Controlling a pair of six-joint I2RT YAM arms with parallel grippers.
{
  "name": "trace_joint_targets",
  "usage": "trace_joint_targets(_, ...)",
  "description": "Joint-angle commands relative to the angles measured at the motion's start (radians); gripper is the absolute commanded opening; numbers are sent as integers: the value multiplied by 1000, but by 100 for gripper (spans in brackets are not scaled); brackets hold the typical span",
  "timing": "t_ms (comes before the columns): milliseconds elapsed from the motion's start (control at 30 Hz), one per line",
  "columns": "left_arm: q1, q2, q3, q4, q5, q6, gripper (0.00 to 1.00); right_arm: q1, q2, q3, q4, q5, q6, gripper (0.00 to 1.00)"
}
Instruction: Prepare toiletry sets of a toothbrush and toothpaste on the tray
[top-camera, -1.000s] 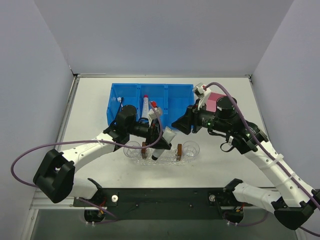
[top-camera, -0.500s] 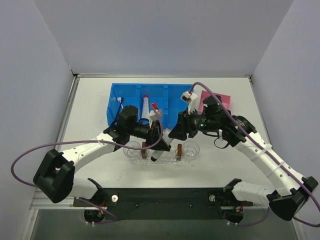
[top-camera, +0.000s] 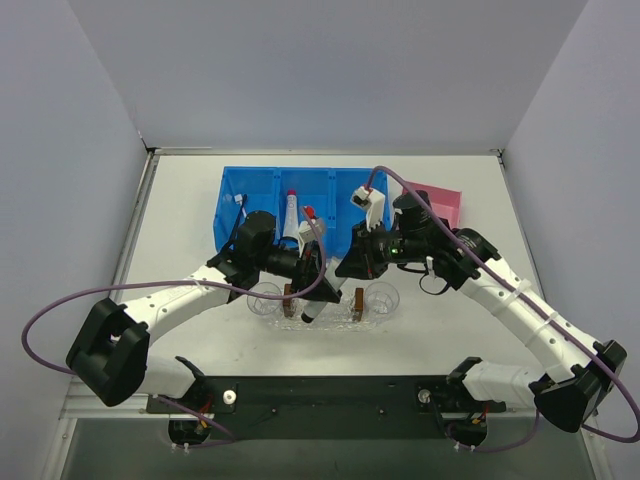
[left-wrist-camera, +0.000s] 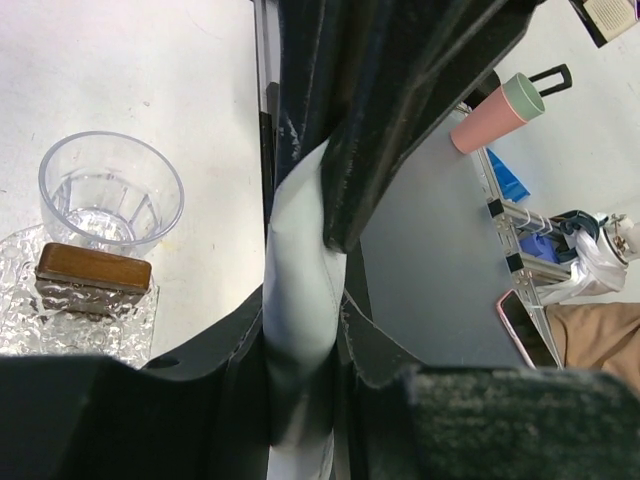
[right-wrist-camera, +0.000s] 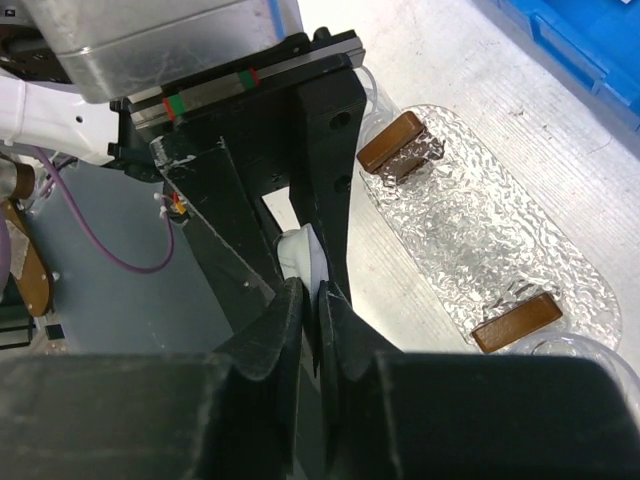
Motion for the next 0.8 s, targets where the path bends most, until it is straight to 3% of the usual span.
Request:
trace_joint_targets(0, -5, -38, 46, 25, 15, 20, 21, 10, 6, 39, 17, -12, -2, 0)
trace_joint_targets(167, 2, -61, 57, -21, -39, 54, 62, 10, -26, 28, 31, 45, -4, 0)
trace_joint_targets(267, 24, -93, 59, -53, -93, 80, 70, 10, -66, 25, 31, 114, -13, 0)
trace_joint_targets(433, 130, -196, 45, -50, -225, 84, 73, 11, -141, 11, 19, 286, -43, 0)
trace_joint_targets(567, 250, -273, 11, 30, -303, 26, 76, 78, -204, 10, -3, 540, -85, 0)
trace_joint_targets(700, 408, -261, 95, -144, -557, -29, 77, 225, -197, 25, 3, 796, -123, 0)
trace_joint_targets(767, 534, -242, 137, -203, -625, -103, 77, 267, -165, 31, 23, 838, -100, 0)
